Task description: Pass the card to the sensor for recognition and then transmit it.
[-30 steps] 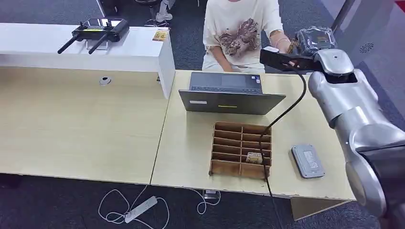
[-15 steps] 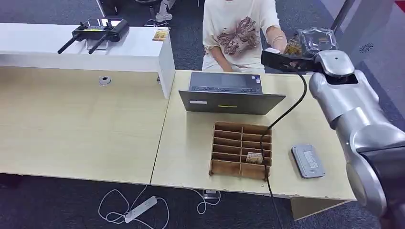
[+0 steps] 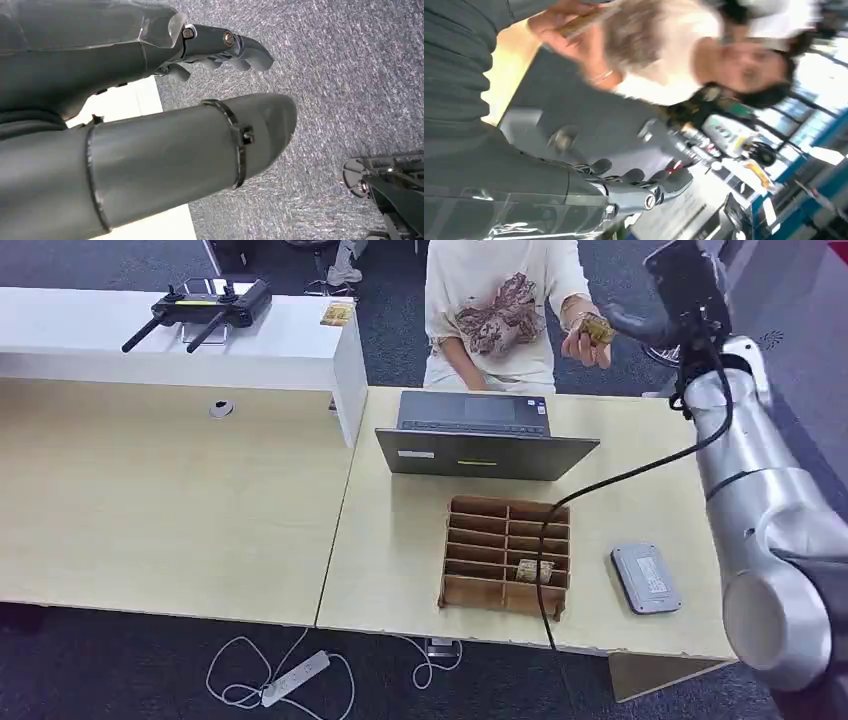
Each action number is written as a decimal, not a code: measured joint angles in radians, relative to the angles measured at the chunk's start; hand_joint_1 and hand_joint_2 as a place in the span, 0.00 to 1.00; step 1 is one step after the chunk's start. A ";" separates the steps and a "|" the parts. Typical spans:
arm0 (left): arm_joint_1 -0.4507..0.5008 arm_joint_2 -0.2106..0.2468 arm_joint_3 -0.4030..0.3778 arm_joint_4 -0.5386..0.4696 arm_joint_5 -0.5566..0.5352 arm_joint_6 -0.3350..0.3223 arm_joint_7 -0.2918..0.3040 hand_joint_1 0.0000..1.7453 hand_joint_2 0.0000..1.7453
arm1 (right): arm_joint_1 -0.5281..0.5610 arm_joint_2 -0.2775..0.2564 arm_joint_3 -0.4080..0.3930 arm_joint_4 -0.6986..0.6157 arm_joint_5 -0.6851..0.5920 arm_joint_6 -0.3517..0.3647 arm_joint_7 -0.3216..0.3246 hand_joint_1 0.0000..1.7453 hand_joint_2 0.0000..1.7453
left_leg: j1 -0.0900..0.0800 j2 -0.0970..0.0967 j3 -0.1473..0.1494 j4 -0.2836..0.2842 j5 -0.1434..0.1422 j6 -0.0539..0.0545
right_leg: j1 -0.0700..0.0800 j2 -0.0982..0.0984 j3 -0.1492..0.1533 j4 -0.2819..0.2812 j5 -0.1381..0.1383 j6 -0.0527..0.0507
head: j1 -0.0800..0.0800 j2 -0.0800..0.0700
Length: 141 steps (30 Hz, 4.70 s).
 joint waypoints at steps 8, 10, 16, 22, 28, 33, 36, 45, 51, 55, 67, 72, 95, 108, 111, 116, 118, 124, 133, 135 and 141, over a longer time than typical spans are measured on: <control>0.000 -0.001 0.000 0.000 0.032 0.013 -0.003 0.00 0.00 | 0.126 -0.003 -0.150 -0.210 -0.381 0.147 -0.041 0.00 1.00 | 0.000 0.000 0.002 0.000 0.000 0.000 | 0.000 0.000 0.001 -0.001 0.000 0.000 | 0.000 0.000; 0.001 -0.002 0.000 0.000 0.042 0.015 -0.003 0.00 0.00 | 0.218 -0.012 -0.132 -0.307 -0.457 0.121 -0.041 0.00 1.00 | 0.000 0.000 0.002 0.000 0.000 0.000 | 0.000 0.000 0.001 -0.001 0.000 0.000 | -0.001 0.000; 0.006 -0.005 0.000 0.000 0.053 0.025 0.007 0.00 0.00 | 0.576 -0.051 -0.068 -0.700 -0.564 0.039 -0.048 0.00 1.00 | 0.001 -0.002 0.001 0.000 -0.002 0.000 | 0.001 -0.001 0.001 -0.002 -0.001 0.001 | 0.000 0.000; 0.009 -0.012 0.000 0.000 0.050 0.043 0.021 0.00 0.00 | 0.862 -0.059 -0.051 -1.005 -0.536 -0.007 -0.096 0.00 1.00 | 0.000 -0.002 0.000 -0.001 -0.003 0.001 | 0.000 -0.001 0.001 -0.002 -0.003 0.002 | 0.000 0.000; 0.011 -0.020 0.000 0.000 0.062 0.054 0.024 0.00 0.00 | 1.057 -0.053 -0.041 -1.215 -0.476 -0.069 -0.143 0.00 1.00 | 0.000 -0.002 0.000 -0.001 -0.003 0.001 | 0.000 -0.001 0.001 -0.002 -0.003 0.002 | 0.000 0.000; 0.011 -0.025 0.000 0.000 0.068 0.059 0.031 0.00 0.00 | 1.186 -0.040 -0.035 -1.331 -0.414 -0.141 -0.179 0.00 1.00 | 0.000 -0.002 0.000 -0.001 -0.003 0.002 | 0.000 -0.001 0.001 -0.002 -0.003 0.002 | 0.000 0.000; 0.011 -0.026 0.000 0.000 0.071 0.059 0.033 0.00 0.00 | 1.247 -0.028 -0.034 -1.375 -0.383 -0.181 -0.189 0.00 1.00 | 0.000 -0.002 0.000 -0.001 -0.003 0.002 | 0.000 -0.001 0.001 -0.002 -0.003 0.002 | 0.000 0.000; 0.010 -0.031 0.000 0.000 0.083 0.060 0.041 0.00 0.00 | 1.376 0.026 0.005 -1.452 -0.112 -0.310 -0.140 0.00 1.00 | 0.000 -0.001 0.000 -0.001 -0.003 0.002 | 0.000 -0.001 0.001 -0.002 -0.003 0.002 | 0.000 0.000; 0.010 -0.035 0.000 0.000 0.079 0.060 0.042 0.00 0.00 | 1.394 0.075 0.040 -1.471 0.050 -0.321 -0.056 0.00 1.00 | 0.000 -0.001 0.001 -0.001 -0.003 0.002 | 0.000 0.000 0.001 -0.002 -0.003 0.001 | 0.000 0.000; 0.010 -0.036 0.000 0.000 0.073 0.059 0.043 0.00 0.00 | 1.394 0.096 0.052 -1.475 0.141 -0.322 -0.007 0.00 1.00 | 0.000 0.000 0.001 -0.001 -0.003 0.002 | 0.000 -0.001 0.001 -0.002 -0.003 0.001 | 0.000 0.000; 0.009 -0.036 0.000 0.000 0.065 0.058 0.044 0.00 0.00 | 1.395 0.125 0.052 -1.480 0.224 -0.306 0.043 0.00 1.00 | 0.000 0.000 0.001 -0.001 -0.003 0.002 | 0.000 0.000 0.001 -0.002 -0.003 0.001 | 0.000 0.000; 0.009 -0.040 0.000 0.000 0.067 0.058 0.043 0.00 0.00 | 1.405 0.134 0.052 -1.480 0.249 -0.320 0.051 0.00 1.00 | 0.000 0.000 0.001 -0.001 -0.003 0.002 | 0.000 0.000 0.001 -0.002 -0.003 0.001 | 0.000 0.000; 0.010 -0.044 0.000 0.000 0.061 0.059 0.042 0.00 0.00 | 1.411 0.137 0.053 -1.471 0.558 -0.333 0.209 0.00 1.00 | 0.000 0.000 0.001 -0.001 -0.003 0.002 | 0.000 0.000 0.001 -0.002 -0.003 0.001 | 0.000 0.000; 0.010 -0.044 0.000 0.000 0.062 0.056 0.052 0.00 0.00 | 1.418 0.136 0.075 -1.453 0.642 -0.123 0.312 0.00 1.00 | 0.000 0.000 0.001 -0.001 -0.003 0.002 | 0.000 0.000 0.001 -0.002 -0.003 0.001 | 0.000 0.000; 0.010 -0.044 0.000 0.000 0.063 0.056 0.052 0.00 0.00 | 1.418 0.136 0.080 -1.450 0.642 -0.097 0.313 0.00 1.00 | 0.000 0.000 0.001 -0.001 -0.003 0.002 | 0.000 0.000 0.001 -0.002 -0.003 0.001 | 0.000 0.000; 0.010 -0.044 0.000 0.000 0.063 0.056 0.051 0.00 0.00 | 1.421 0.135 0.094 -1.443 0.594 -0.055 0.286 0.00 1.00 | 0.000 0.000 0.001 -0.001 -0.003 0.002 | 0.000 0.000 0.001 -0.002 -0.003 0.001 | 0.000 0.000; 0.010 -0.044 0.000 0.000 0.061 0.056 0.051 0.00 0.00 | 1.422 0.132 0.103 -1.438 0.551 -0.031 0.261 0.00 1.00 | 0.000 0.000 0.001 -0.001 -0.003 0.002 | 0.000 0.000 0.001 -0.002 -0.003 0.001 | 0.000 0.000; 0.010 -0.045 0.000 0.000 0.056 0.056 0.051 0.00 0.00 | 1.421 0.116 0.122 -1.424 0.512 -0.011 0.235 0.00 1.00 | 0.000 0.000 0.001 -0.001 -0.003 0.002 | 0.000 0.000 0.001 -0.002 -0.003 0.001 | 0.000 0.000; 0.010 -0.045 0.000 0.000 0.037 0.056 0.051 0.00 0.00 | 1.410 0.114 0.122 -1.398 0.441 -0.009 0.218 0.01 1.00 | 0.000 0.000 0.001 -0.001 -0.003 0.002 | 0.000 -0.001 0.001 -0.002 -0.003 0.001 | 0.000 0.000; 0.009 -0.045 0.000 0.000 0.034 0.056 0.051 0.00 0.00 | 1.405 0.114 0.120 -1.393 0.442 -0.009 0.219 0.01 1.00 | 0.000 0.000 0.001 -0.001 -0.003 0.002 | 0.000 0.000 0.001 -0.002 -0.003 0.001 | 0.000 0.000; 0.009 -0.045 0.000 0.000 0.021 0.055 0.054 0.00 0.00 | 1.392 0.114 0.117 -1.379 0.424 0.007 0.219 0.06 1.00 | 0.000 0.000 0.001 -0.001 -0.003 0.002 | 0.000 0.000 0.001 -0.002 -0.003 0.001 | 0.000 0.000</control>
